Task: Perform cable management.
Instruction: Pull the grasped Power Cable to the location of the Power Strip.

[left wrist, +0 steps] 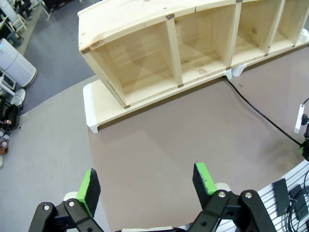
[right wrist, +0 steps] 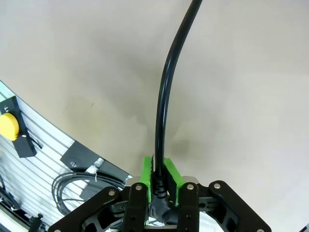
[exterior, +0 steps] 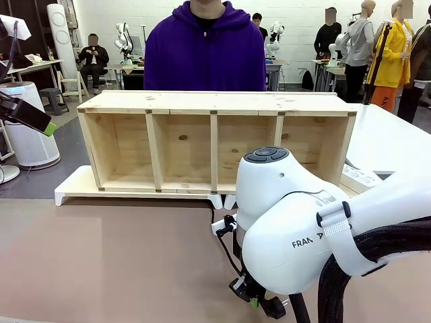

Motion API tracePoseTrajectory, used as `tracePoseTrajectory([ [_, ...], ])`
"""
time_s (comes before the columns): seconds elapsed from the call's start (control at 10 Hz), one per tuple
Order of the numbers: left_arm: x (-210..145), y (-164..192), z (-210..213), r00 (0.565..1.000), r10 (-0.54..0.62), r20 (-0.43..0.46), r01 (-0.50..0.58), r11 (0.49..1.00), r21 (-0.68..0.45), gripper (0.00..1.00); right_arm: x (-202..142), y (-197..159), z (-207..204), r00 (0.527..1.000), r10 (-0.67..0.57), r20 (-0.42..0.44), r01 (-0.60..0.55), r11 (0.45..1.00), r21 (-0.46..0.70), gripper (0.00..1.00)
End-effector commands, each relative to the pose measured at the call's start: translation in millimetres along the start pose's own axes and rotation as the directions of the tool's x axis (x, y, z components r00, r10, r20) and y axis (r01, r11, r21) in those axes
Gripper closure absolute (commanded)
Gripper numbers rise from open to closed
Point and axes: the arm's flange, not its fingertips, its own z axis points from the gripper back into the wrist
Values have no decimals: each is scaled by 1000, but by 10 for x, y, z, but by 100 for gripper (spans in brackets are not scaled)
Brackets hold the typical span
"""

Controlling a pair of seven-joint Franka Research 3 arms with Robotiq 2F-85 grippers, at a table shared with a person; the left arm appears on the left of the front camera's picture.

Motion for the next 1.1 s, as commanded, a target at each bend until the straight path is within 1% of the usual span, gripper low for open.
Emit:
tracePoseTrajectory([
  [0.0,12,18,-9,1000,-16,13,16,1000,4,0,18,24,6,1000,4,-12,-4,1000,1,85],
  [0.1,12,18,-9,1000,-16,13,16,1000,4,0,0,0,0,1000,0,0,0,1000,0,85],
  [0.2,12,18,-9,1000,-16,13,16,1000,4,0,-285,-102,117,1000,-14,24,14,1000,-3,85],
  [0.3,12,18,-9,1000,-16,13,16,1000,4,0,-565,-241,240,994,-72,84,74,997,-19,85],
  [0.4,12,18,-9,1000,-16,13,16,1000,4,0,-793,-402,351,978,-123,167,131,991,-36,85],
  [0.5,12,18,-9,1000,-16,13,16,1000,4,0,-896,-625,457,952,-199,232,215,976,-45,85],
  [0.6,12,18,-9,1000,-16,13,16,1000,4,0,-975,-870,507,933,-258,252,274,961,-29,85],
  [0.7,12,18,-9,1000,-16,13,16,1000,4,0,-1030,-1046,544,921,-291,258,307,951,-24,85],
  [0.8,12,18,-9,1000,-16,13,16,1000,4,0,-1083,-1245,588,905,-339,257,355,935,-19,85],
  [1.0,12,18,-9,1000,-16,13,16,1000,4,0,-1316,-1676,612,861,-449,240,462,887,1,85],
])
